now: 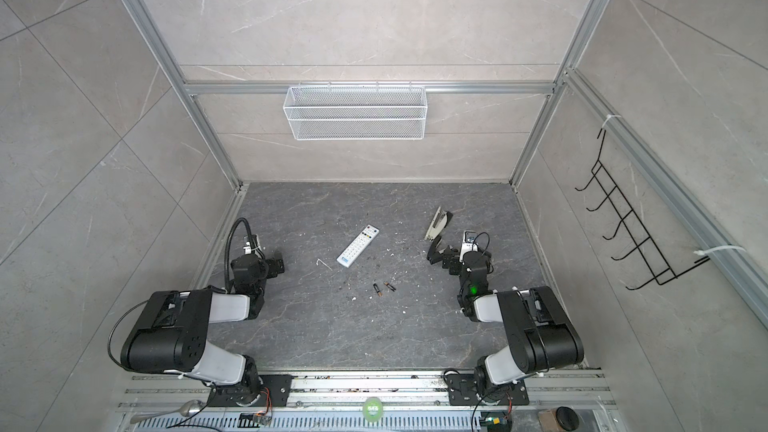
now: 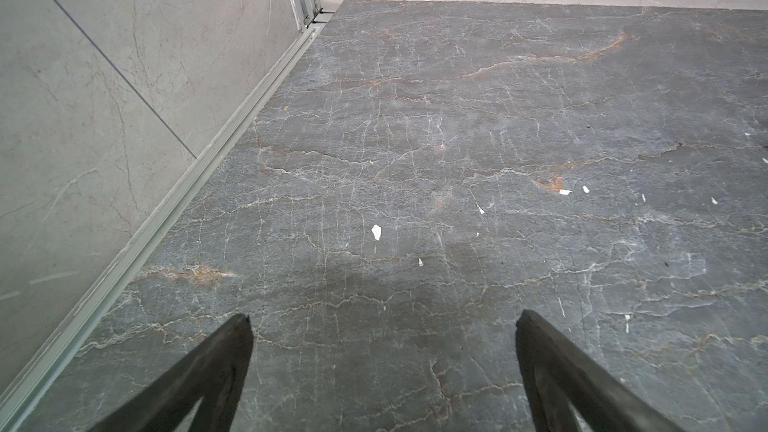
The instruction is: Load the batteries into the remote control
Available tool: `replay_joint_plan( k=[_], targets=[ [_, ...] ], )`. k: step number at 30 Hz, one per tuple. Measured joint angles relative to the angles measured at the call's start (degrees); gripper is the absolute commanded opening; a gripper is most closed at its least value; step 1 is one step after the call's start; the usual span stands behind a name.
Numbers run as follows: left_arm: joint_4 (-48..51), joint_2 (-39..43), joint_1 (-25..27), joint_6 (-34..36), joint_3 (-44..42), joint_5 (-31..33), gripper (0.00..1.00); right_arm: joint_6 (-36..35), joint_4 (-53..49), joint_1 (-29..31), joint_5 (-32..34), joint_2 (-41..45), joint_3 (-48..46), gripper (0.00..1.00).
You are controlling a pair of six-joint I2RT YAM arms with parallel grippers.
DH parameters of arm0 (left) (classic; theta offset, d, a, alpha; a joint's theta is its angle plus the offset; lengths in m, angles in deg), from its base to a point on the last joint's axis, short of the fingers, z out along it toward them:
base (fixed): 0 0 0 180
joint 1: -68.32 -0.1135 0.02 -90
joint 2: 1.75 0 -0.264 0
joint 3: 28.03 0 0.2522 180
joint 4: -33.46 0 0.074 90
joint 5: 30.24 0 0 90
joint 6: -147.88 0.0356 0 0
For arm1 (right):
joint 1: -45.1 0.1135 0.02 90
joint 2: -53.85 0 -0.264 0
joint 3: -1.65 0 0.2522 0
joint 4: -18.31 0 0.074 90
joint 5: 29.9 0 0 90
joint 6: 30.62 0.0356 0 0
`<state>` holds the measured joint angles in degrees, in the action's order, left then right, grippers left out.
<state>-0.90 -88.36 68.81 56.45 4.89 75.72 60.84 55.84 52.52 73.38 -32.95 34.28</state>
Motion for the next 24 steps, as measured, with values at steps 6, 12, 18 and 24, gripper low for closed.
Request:
replay_joint_plan(
  k=[6,12,18,24],
  targets=[
    [0.0,0.0,0.0,0.0,0.0,0.0,1.0,0.0,0.0,0.0,0.0,0.0,0.0,1.0],
    [0.0,0.0,0.0,0.0,0.0,0.0,1.0,0.0,0.0,0.0,0.0,0.0,0.0,1.0],
    [8.4,6.1,0.2,-0.2,1.0,0.4,1.0,0.0,-7.1,0.1,-0.2,4.1,1.9,1.0],
    [28.6,21.5,0.3,-3.5,8.7,-0.8,1.0,2.2,-21.9,2.4,0.0,15.3,7.3,1.0]
  ],
)
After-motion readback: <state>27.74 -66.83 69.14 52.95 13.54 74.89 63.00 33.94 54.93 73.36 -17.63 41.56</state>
